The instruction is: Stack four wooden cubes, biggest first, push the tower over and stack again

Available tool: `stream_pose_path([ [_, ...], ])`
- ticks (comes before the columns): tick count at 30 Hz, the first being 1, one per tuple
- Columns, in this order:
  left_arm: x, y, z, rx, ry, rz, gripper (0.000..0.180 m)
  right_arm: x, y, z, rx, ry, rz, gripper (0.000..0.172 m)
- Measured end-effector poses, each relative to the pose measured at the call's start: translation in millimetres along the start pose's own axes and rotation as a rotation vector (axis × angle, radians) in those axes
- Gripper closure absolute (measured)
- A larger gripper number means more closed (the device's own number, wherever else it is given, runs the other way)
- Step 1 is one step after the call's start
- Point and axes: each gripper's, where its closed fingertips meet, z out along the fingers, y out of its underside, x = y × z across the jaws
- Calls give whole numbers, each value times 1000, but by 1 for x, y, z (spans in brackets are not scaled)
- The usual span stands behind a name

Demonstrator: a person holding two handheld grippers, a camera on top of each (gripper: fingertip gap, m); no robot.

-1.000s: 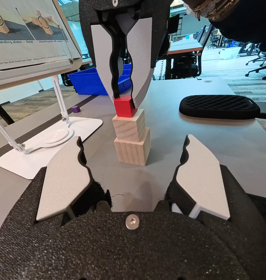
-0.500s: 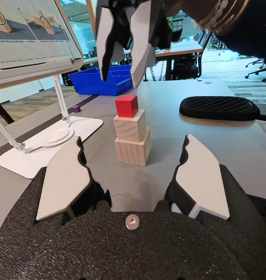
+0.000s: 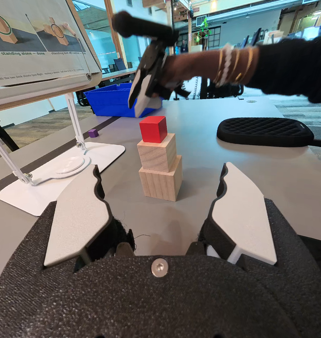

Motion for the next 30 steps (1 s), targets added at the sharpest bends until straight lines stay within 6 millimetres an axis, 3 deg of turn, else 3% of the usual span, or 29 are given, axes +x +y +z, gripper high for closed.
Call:
stream_pose_path([
  [6, 0, 0, 0, 1, 2, -6, 59, 46, -10, 35, 177, 60, 200, 117],
  [18, -1, 0, 0, 5, 5, -17, 60, 99, -32, 100, 222, 71, 425, 118],
  [30, -1, 0, 0, 4, 10, -22, 60, 116, -53, 127, 188, 147, 369, 126],
])
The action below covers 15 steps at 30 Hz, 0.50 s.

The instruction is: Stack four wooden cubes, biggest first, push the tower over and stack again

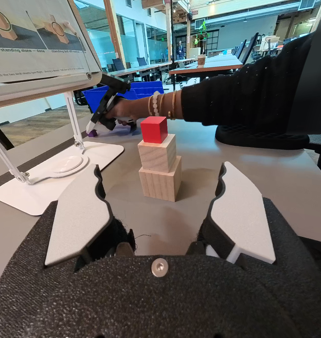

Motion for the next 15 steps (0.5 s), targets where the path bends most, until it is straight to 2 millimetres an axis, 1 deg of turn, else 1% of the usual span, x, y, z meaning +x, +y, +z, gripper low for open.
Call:
stream_pose_path([
  [2, 0, 0, 0, 0, 0, -1, 61, 0, 0, 2, -3, 7, -9, 139],
  [3, 0, 0, 0, 2, 0, -2, 61, -1, 0, 2, -6, 3, -14, 150],
  [6, 0, 0, 0, 3, 0, -3, 61, -1, 2, 1, -16, -3, -32, 150],
  [9, 0, 0, 0, 1, 0, -1, 60, -1, 4, -6, -19, -6, -57, 151],
  [12, -1, 0, 0, 2, 0, -3, 61, -4, 7, -22, -8, -33, -70, 151],
  [15, 0, 0, 0, 0, -1, 0, 60, -7, 14, -44, -1, -54, -94, 151],
])
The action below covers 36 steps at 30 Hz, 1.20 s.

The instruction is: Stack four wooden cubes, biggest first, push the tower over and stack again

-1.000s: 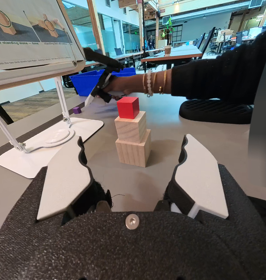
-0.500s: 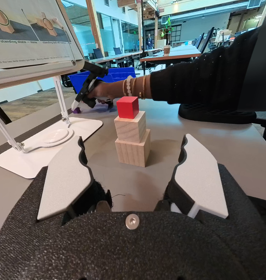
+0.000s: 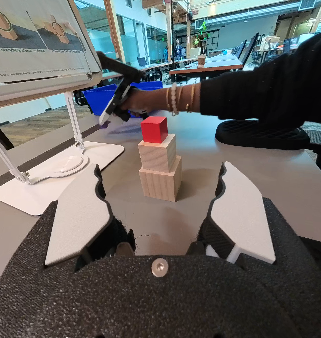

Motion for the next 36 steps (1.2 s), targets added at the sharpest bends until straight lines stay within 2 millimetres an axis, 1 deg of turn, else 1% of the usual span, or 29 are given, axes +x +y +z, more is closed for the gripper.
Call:
stream_pose_path([
  [3, 0, 0, 0, 1, -1, 3, 61, -6, 12, -25, 2, -8, -20, 151],
  [8, 1, 0, 0, -1, -2, 9, 61, -18, 38, -61, 6, -50, 46, 151],
  [10, 1, 0, 0, 3, -1, 12, 61, -27, 45, -76, 16, -65, 36, 151],
  [12, 1, -1, -1, 7, -3, 14, 61, -40, 49, -91, 28, -88, 15, 151],
  [14, 1, -1, -1, 8, -5, 15, 61, -58, 51, -107, 40, -118, -17, 151],
  [18, 2, -1, 0, 4, -2, 22, 61, -105, 47, -139, 61, -208, -96, 151],
  [24, 2, -1, -1, 7, -2, 21, 61, -177, 30, -174, 79, -337, -259, 151],
  [28, 2, -1, -1, 9, -1, 14, 61, -223, 19, -191, 88, -463, -382, 151],
  [31, 2, -2, -1, 10, 2, 10, 61, -254, 14, -201, 92, -574, -490, 151],
  [33, 2, -2, -1, 9, 2, 11, 61, -267, 11, -204, 84, -616, -556, 151],
  [36, 2, -1, -1, 7, 4, 13, 61, -279, 7, -201, 72, -657, -632, 151],
])
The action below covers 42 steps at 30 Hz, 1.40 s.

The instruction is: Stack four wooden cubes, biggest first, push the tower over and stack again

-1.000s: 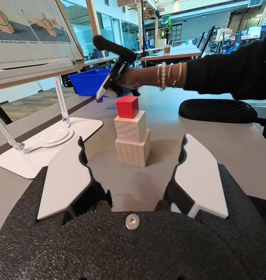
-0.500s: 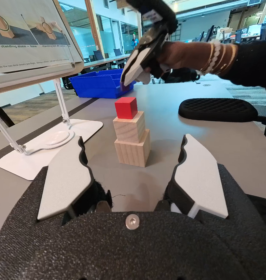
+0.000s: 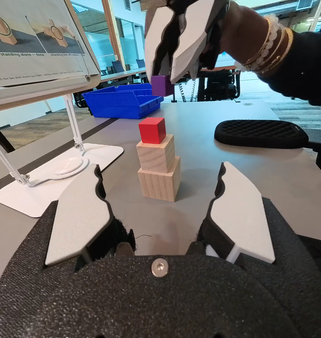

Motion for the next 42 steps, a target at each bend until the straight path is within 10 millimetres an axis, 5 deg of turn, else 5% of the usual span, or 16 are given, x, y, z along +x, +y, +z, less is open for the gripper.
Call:
stream_pose_path([
  [16, 0, 0, 0, -2, 5, -6, 61, 5, 2, 32, -64, -154, -95, 151],
  [42, 0, 0, 0, -1, 7, -6, 63, 6, 6, 34, -47, -218, -89, 145],
])
